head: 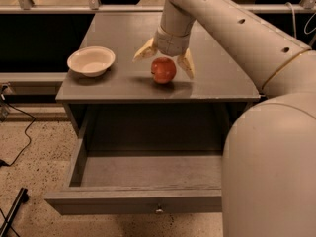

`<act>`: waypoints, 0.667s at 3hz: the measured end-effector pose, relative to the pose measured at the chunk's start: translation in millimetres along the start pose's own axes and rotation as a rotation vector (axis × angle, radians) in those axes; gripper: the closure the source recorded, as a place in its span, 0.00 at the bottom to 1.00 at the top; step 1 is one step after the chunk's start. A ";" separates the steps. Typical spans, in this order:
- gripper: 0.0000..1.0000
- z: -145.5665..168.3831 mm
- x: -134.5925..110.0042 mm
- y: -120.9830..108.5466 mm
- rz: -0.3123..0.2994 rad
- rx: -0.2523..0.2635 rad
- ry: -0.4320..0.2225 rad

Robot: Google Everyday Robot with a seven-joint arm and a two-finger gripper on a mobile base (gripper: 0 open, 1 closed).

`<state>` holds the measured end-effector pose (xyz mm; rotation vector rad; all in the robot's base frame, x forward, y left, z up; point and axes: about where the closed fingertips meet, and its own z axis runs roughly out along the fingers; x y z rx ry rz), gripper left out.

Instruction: Pick apple from top drawer and place on counter

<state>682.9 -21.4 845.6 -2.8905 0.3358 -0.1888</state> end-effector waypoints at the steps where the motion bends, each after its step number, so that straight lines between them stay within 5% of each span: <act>1: 0.00 -13.2 6.4 6.8 0.021 -0.016 -0.001; 2: 0.00 -32.3 14.9 20.2 0.142 -0.044 0.009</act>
Offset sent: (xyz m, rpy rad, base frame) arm -0.0018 -0.0588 0.0555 -0.0545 0.0962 -0.3158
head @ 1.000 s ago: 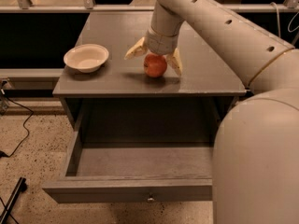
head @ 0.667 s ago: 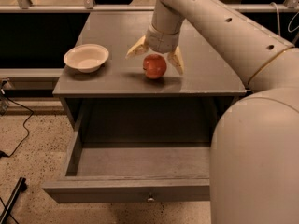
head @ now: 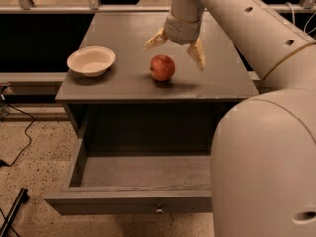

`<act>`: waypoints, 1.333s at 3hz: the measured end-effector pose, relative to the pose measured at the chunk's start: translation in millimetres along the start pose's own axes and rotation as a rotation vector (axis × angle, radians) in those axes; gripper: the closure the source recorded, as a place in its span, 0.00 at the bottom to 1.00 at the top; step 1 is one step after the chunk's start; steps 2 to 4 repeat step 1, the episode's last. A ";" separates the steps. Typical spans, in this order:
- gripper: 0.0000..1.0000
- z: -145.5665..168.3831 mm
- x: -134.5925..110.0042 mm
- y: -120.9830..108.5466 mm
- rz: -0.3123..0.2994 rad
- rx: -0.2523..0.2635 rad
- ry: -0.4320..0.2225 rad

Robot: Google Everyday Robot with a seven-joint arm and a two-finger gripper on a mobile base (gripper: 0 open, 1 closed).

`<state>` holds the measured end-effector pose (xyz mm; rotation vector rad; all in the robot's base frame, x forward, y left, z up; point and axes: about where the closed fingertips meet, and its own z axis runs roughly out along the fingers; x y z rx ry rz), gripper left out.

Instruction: Pick apple from top drawer and place on counter

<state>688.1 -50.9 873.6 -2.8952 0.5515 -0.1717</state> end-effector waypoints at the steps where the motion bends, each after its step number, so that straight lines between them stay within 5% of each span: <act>1: 0.00 2.7 3.5 -3.6 0.006 0.012 0.010; 4: 0.00 2.7 3.5 -3.6 0.006 0.012 0.010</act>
Offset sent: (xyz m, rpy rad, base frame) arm 0.0000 0.0000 0.0000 0.0000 0.0000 0.0000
